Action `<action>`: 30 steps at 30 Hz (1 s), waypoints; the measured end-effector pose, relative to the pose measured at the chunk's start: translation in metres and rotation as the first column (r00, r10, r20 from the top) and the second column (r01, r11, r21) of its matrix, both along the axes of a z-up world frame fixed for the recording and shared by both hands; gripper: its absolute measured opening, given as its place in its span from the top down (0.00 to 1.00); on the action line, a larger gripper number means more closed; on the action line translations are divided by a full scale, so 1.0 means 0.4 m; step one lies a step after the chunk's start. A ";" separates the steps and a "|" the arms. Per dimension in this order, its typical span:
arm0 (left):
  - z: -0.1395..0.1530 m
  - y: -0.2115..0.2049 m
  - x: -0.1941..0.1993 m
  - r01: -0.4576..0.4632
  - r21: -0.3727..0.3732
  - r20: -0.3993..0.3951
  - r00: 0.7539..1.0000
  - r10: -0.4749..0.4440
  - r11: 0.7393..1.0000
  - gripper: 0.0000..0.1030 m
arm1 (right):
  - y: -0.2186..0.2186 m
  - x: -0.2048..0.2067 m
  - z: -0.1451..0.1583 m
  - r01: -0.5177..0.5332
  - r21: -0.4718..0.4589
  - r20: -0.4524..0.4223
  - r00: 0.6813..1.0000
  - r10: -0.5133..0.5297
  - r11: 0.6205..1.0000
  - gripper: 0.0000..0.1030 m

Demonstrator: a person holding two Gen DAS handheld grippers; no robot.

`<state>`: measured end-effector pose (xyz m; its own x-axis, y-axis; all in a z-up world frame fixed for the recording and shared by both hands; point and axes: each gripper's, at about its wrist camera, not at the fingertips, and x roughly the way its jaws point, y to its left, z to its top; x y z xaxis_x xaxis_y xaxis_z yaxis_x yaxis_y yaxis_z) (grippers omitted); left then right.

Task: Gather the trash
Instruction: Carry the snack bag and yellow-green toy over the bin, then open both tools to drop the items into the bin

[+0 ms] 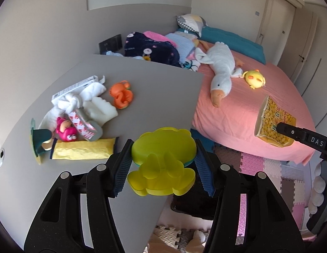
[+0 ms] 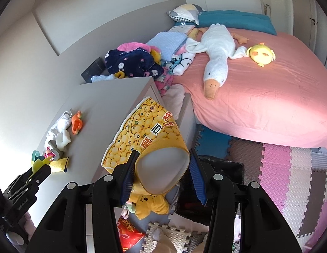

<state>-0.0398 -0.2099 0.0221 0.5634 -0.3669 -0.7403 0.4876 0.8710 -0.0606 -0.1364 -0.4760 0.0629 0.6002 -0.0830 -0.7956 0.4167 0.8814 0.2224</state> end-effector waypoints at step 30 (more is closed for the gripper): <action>-0.056 -0.375 -0.057 0.374 0.032 -0.052 0.927 -0.372 0.927 0.46 | -0.199 -0.164 0.019 0.225 -0.048 -0.009 0.974 -0.226 0.973 0.52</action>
